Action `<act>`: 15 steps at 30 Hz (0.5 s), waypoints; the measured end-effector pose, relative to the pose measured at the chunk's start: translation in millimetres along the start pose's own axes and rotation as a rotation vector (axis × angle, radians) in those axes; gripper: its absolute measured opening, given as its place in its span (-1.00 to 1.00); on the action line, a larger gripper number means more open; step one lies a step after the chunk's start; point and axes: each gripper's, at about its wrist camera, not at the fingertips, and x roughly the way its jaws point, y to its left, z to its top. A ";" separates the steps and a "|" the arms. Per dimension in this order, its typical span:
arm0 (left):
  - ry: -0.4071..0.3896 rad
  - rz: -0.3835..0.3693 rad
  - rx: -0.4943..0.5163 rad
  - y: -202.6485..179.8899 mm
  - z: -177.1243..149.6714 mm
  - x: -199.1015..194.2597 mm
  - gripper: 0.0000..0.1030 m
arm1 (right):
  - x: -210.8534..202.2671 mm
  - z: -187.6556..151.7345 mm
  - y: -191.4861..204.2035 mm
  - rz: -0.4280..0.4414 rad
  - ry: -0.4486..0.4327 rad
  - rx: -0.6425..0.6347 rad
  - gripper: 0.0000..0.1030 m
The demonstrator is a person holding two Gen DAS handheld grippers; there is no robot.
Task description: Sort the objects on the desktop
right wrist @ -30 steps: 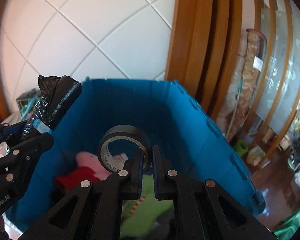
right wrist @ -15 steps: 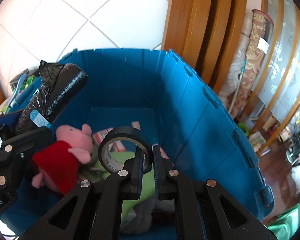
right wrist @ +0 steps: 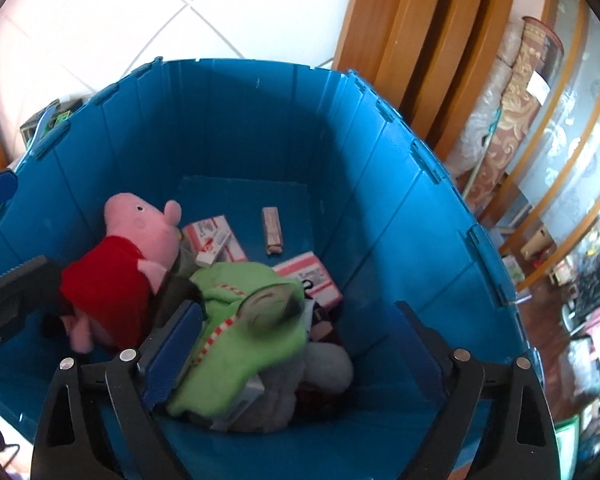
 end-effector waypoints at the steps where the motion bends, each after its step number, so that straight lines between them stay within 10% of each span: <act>1: -0.014 0.017 -0.010 2.8 -2.7 -5.9 0.60 | -1.6 -0.4 1.3 0.003 0.001 0.001 0.98; 15: -0.195 0.082 -0.047 64.3 -31.5 -81.7 0.84 | -96.2 -6.2 59.6 -0.008 -0.257 0.154 0.99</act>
